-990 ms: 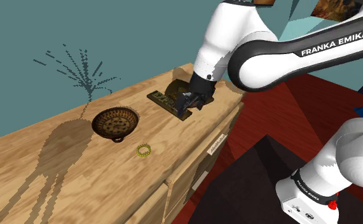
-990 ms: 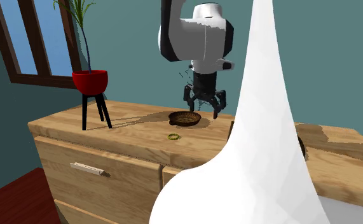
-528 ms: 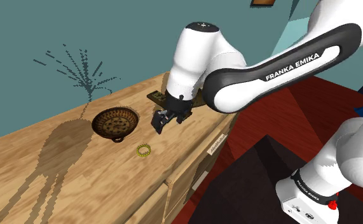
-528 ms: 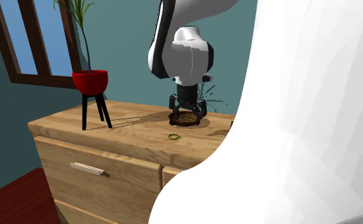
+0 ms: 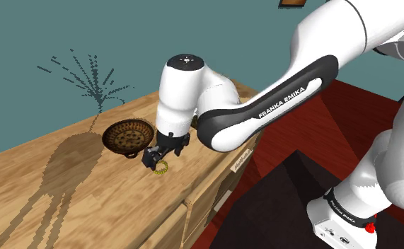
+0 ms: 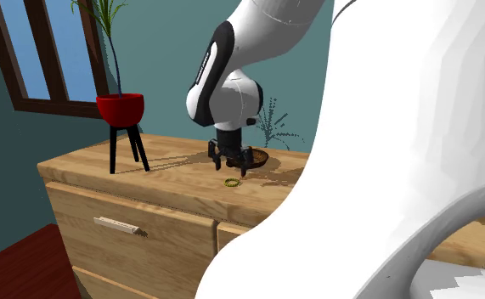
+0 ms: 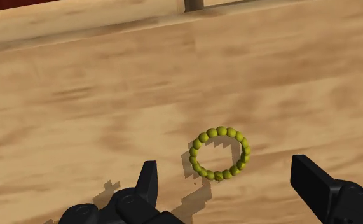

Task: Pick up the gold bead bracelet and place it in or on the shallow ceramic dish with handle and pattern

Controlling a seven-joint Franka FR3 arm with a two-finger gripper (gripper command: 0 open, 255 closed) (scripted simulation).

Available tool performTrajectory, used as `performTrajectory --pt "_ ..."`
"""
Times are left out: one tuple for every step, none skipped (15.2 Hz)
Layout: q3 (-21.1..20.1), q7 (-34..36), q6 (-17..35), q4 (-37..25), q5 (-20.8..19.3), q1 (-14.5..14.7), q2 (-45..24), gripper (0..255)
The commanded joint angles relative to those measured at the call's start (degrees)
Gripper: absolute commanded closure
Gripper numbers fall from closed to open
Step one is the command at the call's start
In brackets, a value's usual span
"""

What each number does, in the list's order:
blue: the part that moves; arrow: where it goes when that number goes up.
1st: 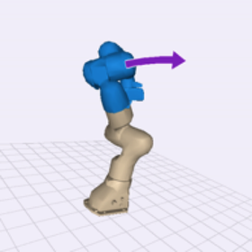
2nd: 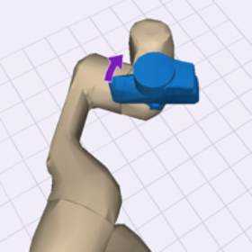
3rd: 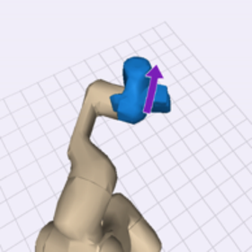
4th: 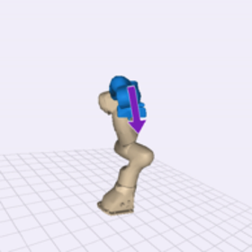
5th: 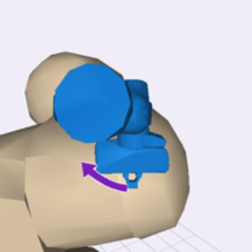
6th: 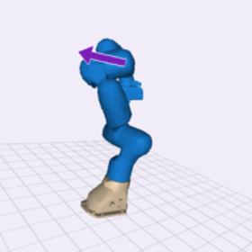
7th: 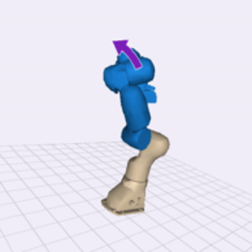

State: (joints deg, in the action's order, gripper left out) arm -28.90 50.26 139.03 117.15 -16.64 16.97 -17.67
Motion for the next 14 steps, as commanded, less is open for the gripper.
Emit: performTrajectory --pt "0.5 1.2 0.9 -0.7 -1.5 0.9 -1.9 0" --pt "0.8 1.6 1.4 -0.7 -2.0 1.1 -2.5 0" --pt "1.1 1.9 1.9 -0.7 -2.5 1.3 -3.1 0" --pt "1.4 2.2 2.4 -0.8 -3.0 1.5 -3.8 0" --pt "1.7 2.5 2.9 -0.9 -3.4 1.8 -4.4 0" --pt "2.0 2.8 3.4 -0.9 -3.9 2.0 -5.0 0" --pt "2.2 3.0 3.7 -1.0 -4.2 2.1 -5.4 0" --pt "2.2 3.0 3.7 -1.0 -4.2 2.1 -5.4 0" --pt "2.2 3.0 3.7 -1.0 -4.2 2.1 -5.4 0" --pt "2.2 3.0 3.7 -1.0 -4.2 2.1 -5.4 0" --pt "2.2 3.0 3.7 -1.0 -4.2 2.1 -5.4 0" --pt "2.2 3.0 3.7 -1.0 -4.2 2.1 -5.4 0" --pt "2.2 3.0 3.7 -1.0 -4.2 2.1 -5.4 0" --pt "2.2 3.0 3.7 -1.0 -4.2 2.1 -5.4 0"
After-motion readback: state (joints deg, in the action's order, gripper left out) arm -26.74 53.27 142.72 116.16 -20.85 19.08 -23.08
